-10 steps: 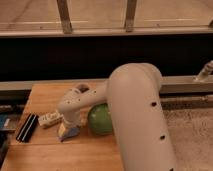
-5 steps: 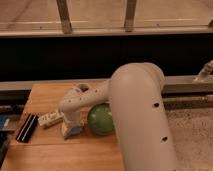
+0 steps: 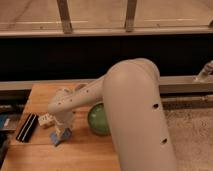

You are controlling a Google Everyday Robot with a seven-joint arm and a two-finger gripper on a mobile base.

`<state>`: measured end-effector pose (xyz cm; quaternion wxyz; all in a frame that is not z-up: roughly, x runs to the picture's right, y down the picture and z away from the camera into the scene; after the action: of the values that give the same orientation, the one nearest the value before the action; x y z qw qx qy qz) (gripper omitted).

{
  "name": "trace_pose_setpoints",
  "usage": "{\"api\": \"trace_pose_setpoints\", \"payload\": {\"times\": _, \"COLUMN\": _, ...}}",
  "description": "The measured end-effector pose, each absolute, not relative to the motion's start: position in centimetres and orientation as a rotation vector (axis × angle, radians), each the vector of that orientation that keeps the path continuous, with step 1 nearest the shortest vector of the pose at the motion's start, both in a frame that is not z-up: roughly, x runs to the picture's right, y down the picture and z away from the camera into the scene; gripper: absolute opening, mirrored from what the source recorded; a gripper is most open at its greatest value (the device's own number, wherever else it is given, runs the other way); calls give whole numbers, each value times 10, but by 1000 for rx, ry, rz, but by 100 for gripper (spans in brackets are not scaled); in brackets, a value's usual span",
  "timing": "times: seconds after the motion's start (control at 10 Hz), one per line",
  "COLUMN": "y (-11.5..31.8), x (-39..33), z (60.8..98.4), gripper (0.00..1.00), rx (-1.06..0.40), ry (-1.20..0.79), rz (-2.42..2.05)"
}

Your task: Wipe the white sponge on the table

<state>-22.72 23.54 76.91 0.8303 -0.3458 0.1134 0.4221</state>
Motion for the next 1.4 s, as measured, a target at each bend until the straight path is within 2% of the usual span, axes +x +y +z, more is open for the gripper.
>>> {"api": "trace_pose_setpoints", "payload": {"times": 0.3, "y": 248, "x": -229, "z": 734, "gripper": 0, "rx": -700, "ry": 261, "rz": 899}}
{"api": "trace_pose_setpoints", "payload": {"times": 0.5, "y": 246, "x": -218, "z": 730, "gripper": 0, "rx": -685, "ry": 280, "rz": 916}}
{"api": "trace_pose_setpoints", "payload": {"times": 1.0, "y": 196, "x": -176, "z": 771, "gripper": 0, "rx": -661, "ry": 338, "rz": 957}}
{"api": "trace_pose_setpoints", "payload": {"times": 1.4, "y": 169, "x": -207, "z": 788, "gripper": 0, "rx": -655, "ry": 328, "rz": 903}}
